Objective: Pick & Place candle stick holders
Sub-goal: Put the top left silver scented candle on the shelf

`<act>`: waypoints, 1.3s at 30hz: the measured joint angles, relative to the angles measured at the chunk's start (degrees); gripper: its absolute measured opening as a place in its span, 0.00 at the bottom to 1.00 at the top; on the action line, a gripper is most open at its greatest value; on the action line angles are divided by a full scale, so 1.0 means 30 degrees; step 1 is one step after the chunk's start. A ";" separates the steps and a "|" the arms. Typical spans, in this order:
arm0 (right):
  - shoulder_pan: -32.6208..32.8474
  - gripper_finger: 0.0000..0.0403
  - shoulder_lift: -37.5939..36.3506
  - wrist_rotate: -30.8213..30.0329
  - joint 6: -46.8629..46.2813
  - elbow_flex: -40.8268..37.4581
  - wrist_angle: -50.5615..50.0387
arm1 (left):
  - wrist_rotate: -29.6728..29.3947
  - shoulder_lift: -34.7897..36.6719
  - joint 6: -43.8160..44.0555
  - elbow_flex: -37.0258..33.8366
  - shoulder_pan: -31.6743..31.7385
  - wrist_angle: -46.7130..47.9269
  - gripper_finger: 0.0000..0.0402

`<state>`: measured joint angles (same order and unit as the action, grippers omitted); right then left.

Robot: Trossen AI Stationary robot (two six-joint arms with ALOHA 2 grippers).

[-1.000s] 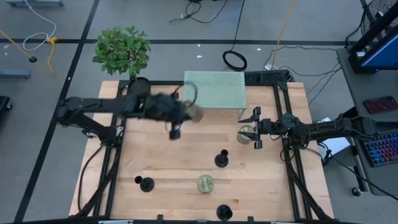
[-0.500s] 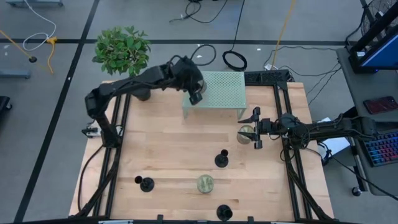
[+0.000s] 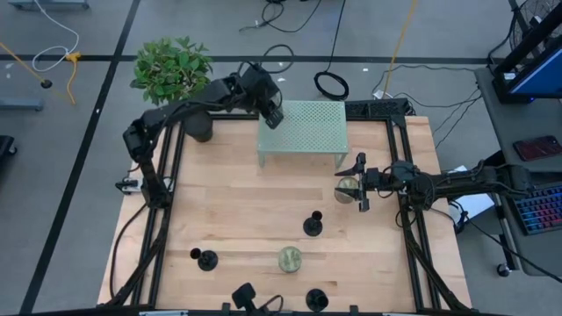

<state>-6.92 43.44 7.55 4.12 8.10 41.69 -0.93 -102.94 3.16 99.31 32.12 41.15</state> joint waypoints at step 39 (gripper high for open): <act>0.0000 0.52 0.0000 -0.0006 0.0514 -0.0007 0.0015 | 0.0309 -0.0510 0.0172 -0.0261 0.0035 -0.0379 0.09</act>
<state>-6.92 43.44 7.53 5.66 8.08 41.74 0.00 -104.47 3.68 98.52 32.23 40.01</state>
